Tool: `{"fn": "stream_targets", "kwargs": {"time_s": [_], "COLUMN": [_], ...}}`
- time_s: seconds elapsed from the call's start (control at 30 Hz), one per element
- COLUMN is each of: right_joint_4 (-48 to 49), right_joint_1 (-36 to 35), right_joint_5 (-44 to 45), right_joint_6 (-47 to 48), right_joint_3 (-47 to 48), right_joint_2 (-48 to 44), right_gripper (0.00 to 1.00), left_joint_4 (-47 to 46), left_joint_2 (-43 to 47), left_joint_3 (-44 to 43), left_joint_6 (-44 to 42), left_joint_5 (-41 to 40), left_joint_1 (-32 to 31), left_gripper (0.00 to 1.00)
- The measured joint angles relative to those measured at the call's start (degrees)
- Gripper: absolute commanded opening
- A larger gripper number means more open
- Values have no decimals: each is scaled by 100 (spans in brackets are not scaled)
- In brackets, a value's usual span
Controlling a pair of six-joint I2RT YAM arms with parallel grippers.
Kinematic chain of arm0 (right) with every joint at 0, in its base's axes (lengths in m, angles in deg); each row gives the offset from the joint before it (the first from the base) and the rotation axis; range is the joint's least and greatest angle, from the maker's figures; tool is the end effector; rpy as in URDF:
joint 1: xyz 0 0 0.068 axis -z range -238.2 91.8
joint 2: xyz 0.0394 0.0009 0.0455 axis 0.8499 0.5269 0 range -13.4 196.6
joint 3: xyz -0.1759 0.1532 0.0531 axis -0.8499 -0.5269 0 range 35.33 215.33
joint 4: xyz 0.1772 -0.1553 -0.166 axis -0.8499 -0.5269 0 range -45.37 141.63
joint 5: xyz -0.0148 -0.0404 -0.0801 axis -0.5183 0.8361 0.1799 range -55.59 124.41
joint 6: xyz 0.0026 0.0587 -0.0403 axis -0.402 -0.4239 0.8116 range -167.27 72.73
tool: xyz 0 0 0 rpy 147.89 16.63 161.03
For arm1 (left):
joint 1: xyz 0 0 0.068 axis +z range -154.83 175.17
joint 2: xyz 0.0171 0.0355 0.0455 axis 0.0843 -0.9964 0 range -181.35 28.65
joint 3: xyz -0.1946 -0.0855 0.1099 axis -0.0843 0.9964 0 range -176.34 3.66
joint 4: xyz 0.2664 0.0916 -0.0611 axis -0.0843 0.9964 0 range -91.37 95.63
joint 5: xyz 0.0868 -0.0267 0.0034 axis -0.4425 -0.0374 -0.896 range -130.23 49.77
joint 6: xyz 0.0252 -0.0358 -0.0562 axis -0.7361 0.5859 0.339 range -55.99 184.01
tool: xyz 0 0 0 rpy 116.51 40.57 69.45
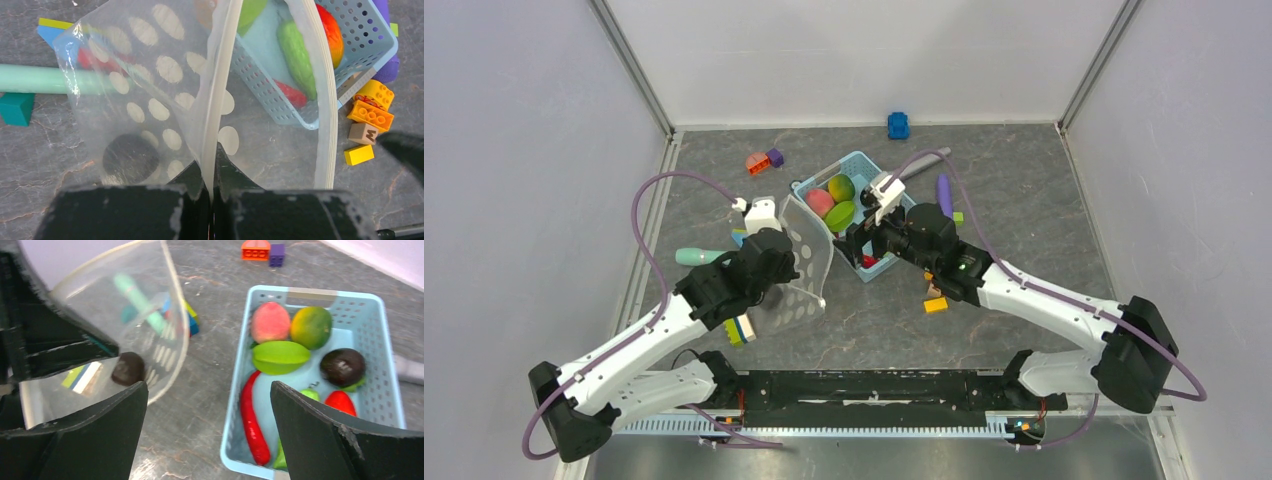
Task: Place the food in the zip-top bag and seal the zipper
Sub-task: Place the fake vegetable in the zipper food storage bag, then pick up the fake vegetable from the bin.
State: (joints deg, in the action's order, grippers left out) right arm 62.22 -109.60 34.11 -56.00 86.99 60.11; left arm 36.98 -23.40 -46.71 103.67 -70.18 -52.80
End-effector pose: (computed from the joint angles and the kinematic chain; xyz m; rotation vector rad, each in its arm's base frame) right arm 0.2250 0.2825 0.2612 -0.6698 1.7046 0.7569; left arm 0.1889 -0.1657 0.2659 -0.1118 2.1724 -0.2798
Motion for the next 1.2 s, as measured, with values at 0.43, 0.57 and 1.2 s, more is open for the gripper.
{"fn": "stream_targets", "kwargs": {"time_s": [0.43, 0.57, 1.2], "right_joint_4": [-780, -1381, -2122], "right_joint_1": [1215, 1268, 1266], "right_joint_5": [529, 761, 920], "right_joint_6": [-544, -636, -577], "right_joint_3": [739, 1333, 1832], "right_joint_2": [988, 1823, 3084], "right_gripper": [97, 93, 68], "left_joint_4": [-273, -317, -595], "left_joint_2": [-120, -168, -103], "left_joint_3": [4, 39, 343], "left_joint_6": [-31, -31, -105], "left_joint_5": [-188, -256, -269], "left_joint_1": [39, 44, 59], "left_gripper": [2, 2, 2]}}
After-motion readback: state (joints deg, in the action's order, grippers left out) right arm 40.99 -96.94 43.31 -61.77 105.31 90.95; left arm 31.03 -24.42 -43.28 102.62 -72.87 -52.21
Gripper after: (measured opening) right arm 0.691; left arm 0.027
